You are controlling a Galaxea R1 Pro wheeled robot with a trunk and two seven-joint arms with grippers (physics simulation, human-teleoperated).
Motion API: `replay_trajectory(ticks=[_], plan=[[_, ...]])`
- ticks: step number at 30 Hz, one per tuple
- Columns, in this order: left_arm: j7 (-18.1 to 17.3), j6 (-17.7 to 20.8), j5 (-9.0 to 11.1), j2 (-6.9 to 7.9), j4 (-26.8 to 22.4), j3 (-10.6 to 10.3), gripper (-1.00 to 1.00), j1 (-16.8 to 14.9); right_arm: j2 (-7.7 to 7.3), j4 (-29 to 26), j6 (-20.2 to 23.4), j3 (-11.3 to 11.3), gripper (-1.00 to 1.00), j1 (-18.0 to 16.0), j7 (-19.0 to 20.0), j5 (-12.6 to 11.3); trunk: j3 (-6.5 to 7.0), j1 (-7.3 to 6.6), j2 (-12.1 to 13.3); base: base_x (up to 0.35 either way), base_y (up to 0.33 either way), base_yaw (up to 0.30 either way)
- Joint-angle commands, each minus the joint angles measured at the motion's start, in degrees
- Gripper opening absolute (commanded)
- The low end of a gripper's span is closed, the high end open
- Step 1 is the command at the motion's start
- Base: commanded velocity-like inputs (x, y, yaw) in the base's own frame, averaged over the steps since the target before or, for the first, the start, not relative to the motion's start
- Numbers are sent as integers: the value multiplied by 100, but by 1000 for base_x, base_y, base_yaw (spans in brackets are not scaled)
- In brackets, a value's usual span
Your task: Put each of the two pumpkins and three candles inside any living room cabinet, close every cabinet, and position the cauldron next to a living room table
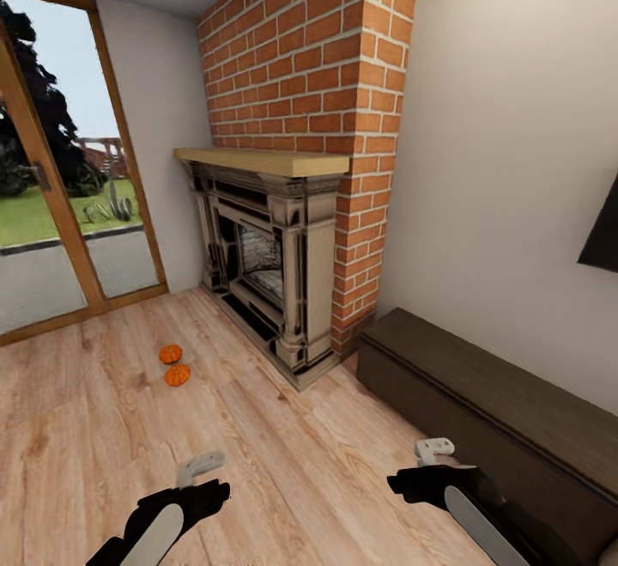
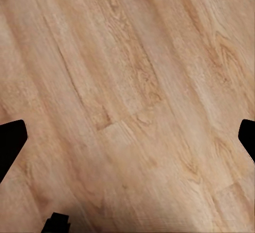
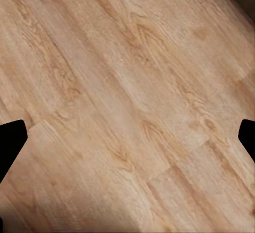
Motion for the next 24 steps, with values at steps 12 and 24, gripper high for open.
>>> replay_trajectory(ticks=[12,24], plan=[[44,-151,66,11,71,-18,100,-8,191,162,-13,4,100,-4,-58,-58,209,-264,478,0,0,285],[27,-156,52,17,165,-11,100,-8,298,284,-24,14,100,-7,-58,-50,394,-527,959,0,0,269]])
